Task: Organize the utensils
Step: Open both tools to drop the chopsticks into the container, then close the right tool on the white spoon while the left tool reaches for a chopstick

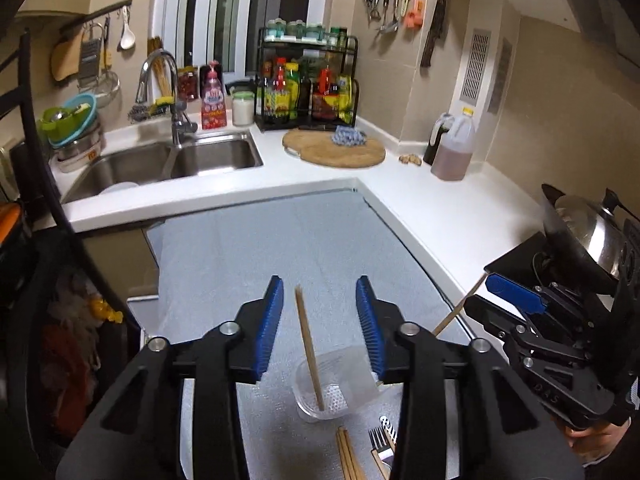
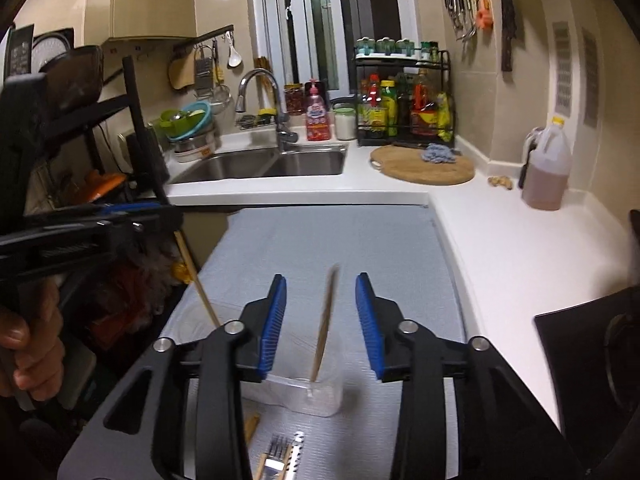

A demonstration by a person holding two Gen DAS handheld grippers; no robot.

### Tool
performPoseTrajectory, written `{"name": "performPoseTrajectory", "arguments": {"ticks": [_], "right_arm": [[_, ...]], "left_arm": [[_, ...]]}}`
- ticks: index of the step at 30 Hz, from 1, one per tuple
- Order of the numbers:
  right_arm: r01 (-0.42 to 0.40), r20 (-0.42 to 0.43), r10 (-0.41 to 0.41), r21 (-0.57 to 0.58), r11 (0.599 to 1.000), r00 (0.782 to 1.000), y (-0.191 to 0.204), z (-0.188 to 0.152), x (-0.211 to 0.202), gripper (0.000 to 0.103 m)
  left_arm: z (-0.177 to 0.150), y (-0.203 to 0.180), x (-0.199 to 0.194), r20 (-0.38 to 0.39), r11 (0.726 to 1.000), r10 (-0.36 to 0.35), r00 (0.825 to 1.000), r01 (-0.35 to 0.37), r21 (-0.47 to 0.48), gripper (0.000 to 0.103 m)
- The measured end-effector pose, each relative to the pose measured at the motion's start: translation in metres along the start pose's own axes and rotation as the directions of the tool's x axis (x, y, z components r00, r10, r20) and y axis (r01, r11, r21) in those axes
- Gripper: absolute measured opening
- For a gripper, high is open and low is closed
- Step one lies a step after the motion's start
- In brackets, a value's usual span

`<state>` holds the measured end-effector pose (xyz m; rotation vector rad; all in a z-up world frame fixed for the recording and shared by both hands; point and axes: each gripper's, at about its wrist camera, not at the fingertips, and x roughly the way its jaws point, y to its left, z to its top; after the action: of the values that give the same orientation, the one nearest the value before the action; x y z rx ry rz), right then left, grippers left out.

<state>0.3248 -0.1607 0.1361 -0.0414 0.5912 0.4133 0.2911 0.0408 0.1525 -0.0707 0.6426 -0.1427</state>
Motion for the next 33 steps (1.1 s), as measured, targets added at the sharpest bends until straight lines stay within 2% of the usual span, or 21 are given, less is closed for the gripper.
{"name": "performPoseTrajectory", "arguments": {"ticks": [4, 8, 12, 17, 18, 20, 21, 23, 24, 26, 27, 31, 33], "right_arm": [[0.045, 0.043, -0.045, -0.003, 0.999, 0.998, -0.001, 0.002, -0.025, 0.038], [0.082, 0.122, -0.077, -0.037, 0.996, 0.990, 0.005, -0.002, -0.063, 0.038], [0.088, 0.191, -0.080, -0.030, 0.996, 0.978, 0.008, -0.022, -0.103, 0.038], [0.097, 0.203, -0.092, -0.013, 0.995, 0.975, 0.014, -0.072, -0.133, 0.038], [0.098, 0.204, -0.093, -0.015, 0.995, 0.975, 0.016, -0.081, -0.136, 0.038], [0.076, 0.192, -0.071, -0.017, 0.997, 0.979, 0.018, -0.101, -0.141, 0.036], [0.079, 0.191, -0.076, -0.011, 0.997, 0.979, 0.019, -0.112, -0.144, 0.035], [0.079, 0.172, -0.081, 0.018, 0.997, 0.982, 0.017, -0.133, -0.146, 0.028], [0.062, 0.150, -0.067, 0.037, 0.997, 0.986, 0.015, -0.142, -0.145, 0.026], [0.039, 0.101, -0.047, 0.080, 0.996, 0.994, 0.012, -0.161, -0.141, 0.013], [0.038, 0.083, -0.046, 0.096, 0.995, 0.995, 0.011, -0.171, -0.139, 0.011], [-0.014, -0.015, 0.017, 0.159, 0.987, 1.000, 0.014, -0.212, -0.119, 0.010], [-0.032, -0.077, 0.045, 0.171, 0.985, 0.996, 0.018, -0.231, -0.105, 0.012]], "left_arm": [[0.001, 0.000, -0.035, 0.090, 1.000, 0.025, 0.996, -0.025, 0.000, 0.047], [-0.009, 0.000, -0.073, 0.144, 0.999, 0.044, 0.989, -0.045, -0.001, 0.048], [-0.039, -0.005, -0.107, 0.183, 0.998, 0.049, 0.982, -0.053, 0.016, 0.049], [-0.101, -0.013, -0.129, 0.204, 0.999, 0.018, 0.979, -0.025, 0.032, 0.052], [-0.111, -0.014, -0.129, 0.202, 1.000, 0.009, 0.979, -0.014, 0.026, 0.051], [-0.134, -0.016, -0.129, 0.194, 1.000, 0.001, 0.981, -0.002, 0.008, 0.037], [-0.150, -0.018, -0.128, 0.186, 1.000, -0.001, 0.982, 0.000, 0.002, 0.034], [-0.176, -0.021, -0.127, 0.172, 1.000, -0.011, 0.985, 0.012, -0.009, 0.018], [-0.194, -0.022, -0.123, 0.160, 1.000, -0.011, 0.987, 0.015, -0.023, 0.016], [-0.217, -0.022, -0.118, 0.141, 0.998, -0.007, 0.990, 0.015, -0.054, 0.012], [-0.236, -0.021, -0.111, 0.117, 0.996, -0.001, 0.993, 0.012, -0.091, 0.010], [-0.293, -0.023, -0.086, 0.007, 0.986, 0.005, 1.000, -0.004, -0.169, 0.008], [-0.315, -0.029, -0.075, -0.049, 0.986, -0.005, 0.999, -0.003, -0.166, 0.009]]}}
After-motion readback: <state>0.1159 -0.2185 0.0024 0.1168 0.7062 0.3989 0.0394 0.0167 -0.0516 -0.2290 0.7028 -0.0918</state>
